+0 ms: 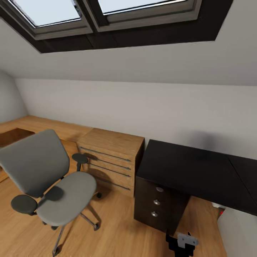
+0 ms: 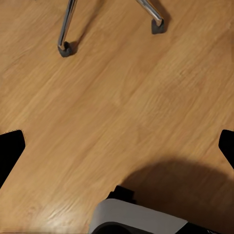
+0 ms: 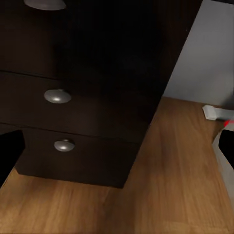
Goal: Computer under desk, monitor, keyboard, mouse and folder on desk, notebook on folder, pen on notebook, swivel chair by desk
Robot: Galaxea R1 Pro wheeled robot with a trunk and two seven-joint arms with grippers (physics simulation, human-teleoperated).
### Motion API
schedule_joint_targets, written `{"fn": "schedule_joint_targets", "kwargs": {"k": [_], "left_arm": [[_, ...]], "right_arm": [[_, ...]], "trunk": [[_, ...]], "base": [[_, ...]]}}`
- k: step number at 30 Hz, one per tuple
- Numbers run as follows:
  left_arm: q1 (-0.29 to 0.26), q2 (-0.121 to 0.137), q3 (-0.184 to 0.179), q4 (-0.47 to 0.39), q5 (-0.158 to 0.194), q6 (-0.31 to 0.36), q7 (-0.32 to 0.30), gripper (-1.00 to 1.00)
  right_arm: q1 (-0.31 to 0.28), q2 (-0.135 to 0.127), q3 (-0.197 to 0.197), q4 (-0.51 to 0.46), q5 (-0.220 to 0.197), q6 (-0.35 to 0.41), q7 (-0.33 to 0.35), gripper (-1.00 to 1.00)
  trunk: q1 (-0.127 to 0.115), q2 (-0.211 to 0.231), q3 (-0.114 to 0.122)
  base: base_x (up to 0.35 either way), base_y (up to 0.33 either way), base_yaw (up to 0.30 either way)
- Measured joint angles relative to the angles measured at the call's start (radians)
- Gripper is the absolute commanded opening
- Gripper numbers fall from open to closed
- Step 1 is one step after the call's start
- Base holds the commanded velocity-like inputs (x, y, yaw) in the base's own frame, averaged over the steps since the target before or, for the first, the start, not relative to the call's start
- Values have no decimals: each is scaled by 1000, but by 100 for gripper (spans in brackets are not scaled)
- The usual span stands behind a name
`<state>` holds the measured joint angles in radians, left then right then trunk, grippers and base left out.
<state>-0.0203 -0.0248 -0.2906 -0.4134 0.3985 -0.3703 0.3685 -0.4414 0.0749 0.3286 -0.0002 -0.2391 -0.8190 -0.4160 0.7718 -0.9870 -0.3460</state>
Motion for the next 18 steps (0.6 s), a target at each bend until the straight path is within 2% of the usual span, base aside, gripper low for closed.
{"fn": "schedule_joint_targets", "kwargs": {"k": [5,14,18], "left_arm": [[0,0,0,0,0,0,0,100],[0,0,-1,1,0,0,1,100],[0,1,0,0,2,0,1,100]], "right_arm": [[0,0,0,0,0,1,2,100],[0,-2,-1,2,0,2,26,100],[0,-2,-2,3,0,2,28,100]], "trunk": [[0,0,2],[0,0,2],[0,0,4]], "base": [[0,0,226],[0,0,22],[0,0,107]]}}
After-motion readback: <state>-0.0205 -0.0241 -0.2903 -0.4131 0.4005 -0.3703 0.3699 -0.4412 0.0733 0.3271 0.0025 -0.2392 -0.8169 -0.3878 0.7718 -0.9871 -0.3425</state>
